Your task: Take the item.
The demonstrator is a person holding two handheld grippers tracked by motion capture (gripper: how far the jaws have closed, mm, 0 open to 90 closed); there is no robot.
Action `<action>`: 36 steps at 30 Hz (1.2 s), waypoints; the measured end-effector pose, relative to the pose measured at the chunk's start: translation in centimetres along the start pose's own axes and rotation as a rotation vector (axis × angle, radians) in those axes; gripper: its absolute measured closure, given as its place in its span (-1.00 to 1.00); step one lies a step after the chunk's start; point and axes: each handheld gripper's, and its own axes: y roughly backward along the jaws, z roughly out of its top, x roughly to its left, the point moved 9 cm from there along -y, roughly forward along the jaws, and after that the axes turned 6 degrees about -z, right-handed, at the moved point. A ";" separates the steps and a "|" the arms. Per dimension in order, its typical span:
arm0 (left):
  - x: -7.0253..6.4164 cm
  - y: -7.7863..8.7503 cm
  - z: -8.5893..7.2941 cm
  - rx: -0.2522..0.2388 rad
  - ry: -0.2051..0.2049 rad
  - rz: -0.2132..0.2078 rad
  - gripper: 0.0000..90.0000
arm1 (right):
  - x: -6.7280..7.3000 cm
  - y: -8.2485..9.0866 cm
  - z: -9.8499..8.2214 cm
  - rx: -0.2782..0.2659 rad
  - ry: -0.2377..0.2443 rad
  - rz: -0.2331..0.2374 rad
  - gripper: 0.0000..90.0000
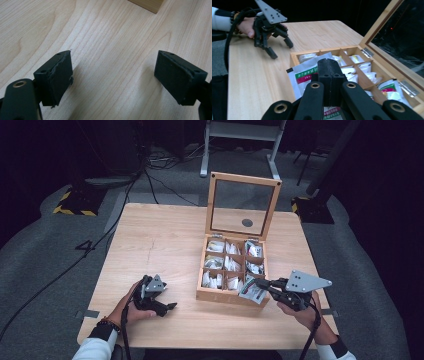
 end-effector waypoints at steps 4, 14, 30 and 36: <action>0.0 0.0 0.0 0.000 0.000 0.001 -0.66 | 1.1 -0.3 -0.4 0.019 0.010 0.019 1.00; 0.0 0.0 0.0 -0.002 0.002 0.003 -0.66 | 3.3 -0.9 -1.4 0.054 0.031 0.077 1.00; 0.0 0.0 0.0 -0.002 0.004 0.004 -0.66 | 6.4 -3.0 -4.1 0.156 0.065 0.176 1.00; 0.0 0.0 0.0 -0.002 0.005 0.005 -0.66 | 7.0 -4.2 -5.7 0.207 0.061 0.200 1.00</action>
